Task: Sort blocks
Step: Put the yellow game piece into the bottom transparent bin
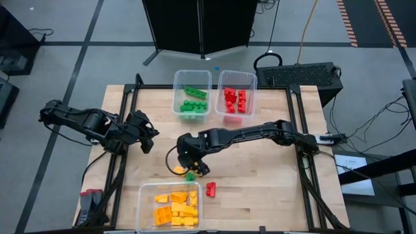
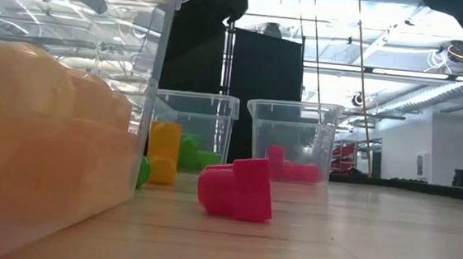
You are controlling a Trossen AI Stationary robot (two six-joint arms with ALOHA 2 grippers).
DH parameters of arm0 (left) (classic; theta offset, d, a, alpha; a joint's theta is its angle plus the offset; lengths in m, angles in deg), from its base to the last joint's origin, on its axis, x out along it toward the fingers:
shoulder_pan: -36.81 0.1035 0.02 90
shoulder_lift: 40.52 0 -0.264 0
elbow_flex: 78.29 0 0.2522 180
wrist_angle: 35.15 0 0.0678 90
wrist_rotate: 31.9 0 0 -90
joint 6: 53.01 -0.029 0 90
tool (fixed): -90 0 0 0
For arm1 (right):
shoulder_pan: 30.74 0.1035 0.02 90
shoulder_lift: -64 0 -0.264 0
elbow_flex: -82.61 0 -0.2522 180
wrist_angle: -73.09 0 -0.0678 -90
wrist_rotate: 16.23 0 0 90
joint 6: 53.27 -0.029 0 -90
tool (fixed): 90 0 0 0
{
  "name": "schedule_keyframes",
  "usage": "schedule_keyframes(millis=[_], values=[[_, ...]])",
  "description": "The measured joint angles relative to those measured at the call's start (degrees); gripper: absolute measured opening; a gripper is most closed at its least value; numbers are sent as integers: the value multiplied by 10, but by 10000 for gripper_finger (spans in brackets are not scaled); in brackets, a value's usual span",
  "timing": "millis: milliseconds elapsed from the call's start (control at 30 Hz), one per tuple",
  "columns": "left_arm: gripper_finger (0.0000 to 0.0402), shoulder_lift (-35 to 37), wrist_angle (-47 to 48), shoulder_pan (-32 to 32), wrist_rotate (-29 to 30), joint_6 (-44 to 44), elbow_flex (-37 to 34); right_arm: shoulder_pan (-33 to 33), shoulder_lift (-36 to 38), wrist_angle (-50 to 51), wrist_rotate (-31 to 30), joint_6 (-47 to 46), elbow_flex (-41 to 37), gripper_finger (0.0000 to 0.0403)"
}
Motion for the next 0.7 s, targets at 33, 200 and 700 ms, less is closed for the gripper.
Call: schedule_keyframes(millis=[33, 200, 700], values=[[0, 0, 0, 0, 0, 0, 0, 0, 0, 0, 0, -8, 0, 356], [0, 0, 0, 0, 0, 0, 0, 0, -11, -3, 0, -36, 1, 356], [0, 0, 13, 0, 0, 0, 0, -2, -59, 20, -3, -45, 0, 340]])
